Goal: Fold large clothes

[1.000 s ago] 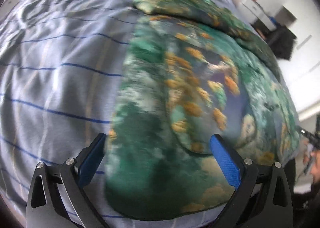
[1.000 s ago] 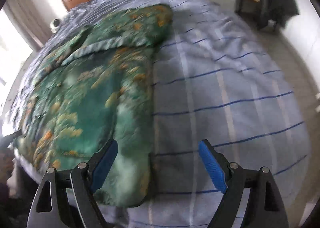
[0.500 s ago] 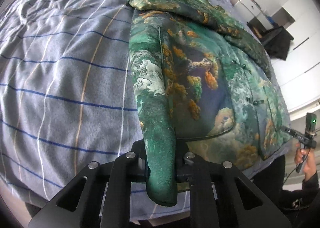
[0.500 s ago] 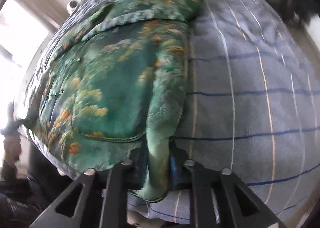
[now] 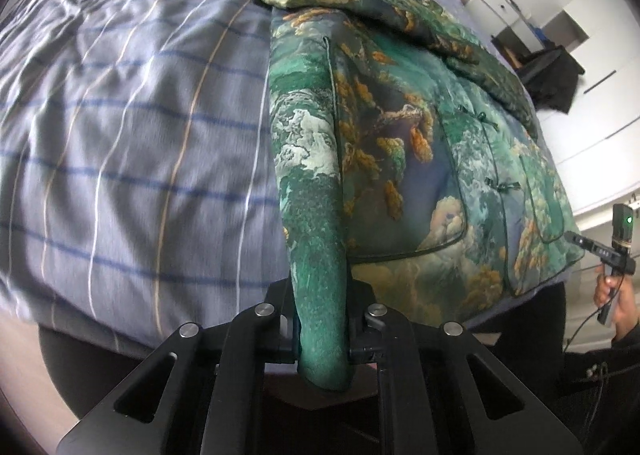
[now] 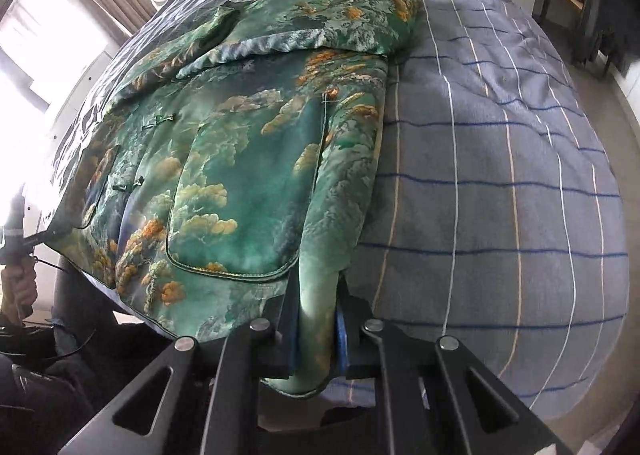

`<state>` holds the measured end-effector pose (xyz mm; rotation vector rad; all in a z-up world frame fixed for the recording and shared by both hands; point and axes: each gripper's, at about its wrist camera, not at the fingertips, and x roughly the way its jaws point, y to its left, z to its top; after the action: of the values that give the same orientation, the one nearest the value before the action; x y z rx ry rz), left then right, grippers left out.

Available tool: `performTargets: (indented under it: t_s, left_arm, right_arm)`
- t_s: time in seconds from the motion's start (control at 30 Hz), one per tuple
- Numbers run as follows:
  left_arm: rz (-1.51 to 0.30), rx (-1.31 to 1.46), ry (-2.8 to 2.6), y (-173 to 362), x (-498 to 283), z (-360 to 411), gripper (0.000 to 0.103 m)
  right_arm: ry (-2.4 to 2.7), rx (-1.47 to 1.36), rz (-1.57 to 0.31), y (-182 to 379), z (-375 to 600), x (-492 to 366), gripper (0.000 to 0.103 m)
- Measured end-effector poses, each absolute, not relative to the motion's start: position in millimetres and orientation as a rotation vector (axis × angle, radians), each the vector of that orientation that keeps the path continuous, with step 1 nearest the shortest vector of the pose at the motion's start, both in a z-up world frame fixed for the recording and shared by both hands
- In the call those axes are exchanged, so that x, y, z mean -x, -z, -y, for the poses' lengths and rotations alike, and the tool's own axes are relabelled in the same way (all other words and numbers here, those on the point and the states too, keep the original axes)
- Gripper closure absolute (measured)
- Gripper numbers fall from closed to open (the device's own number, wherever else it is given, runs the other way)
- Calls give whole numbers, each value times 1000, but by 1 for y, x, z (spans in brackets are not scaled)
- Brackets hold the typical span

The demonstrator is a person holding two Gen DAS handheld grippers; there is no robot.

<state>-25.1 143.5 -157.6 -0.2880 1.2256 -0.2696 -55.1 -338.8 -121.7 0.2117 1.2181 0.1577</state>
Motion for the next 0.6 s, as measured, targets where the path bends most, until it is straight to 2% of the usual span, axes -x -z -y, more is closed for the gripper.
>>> performTargets:
  t_s: [0.6]
  left_arm:
    - [-1389,247,302,169,24,-142,91]
  right_arm:
    - [-187,-268,-1319,130,350,36,90]
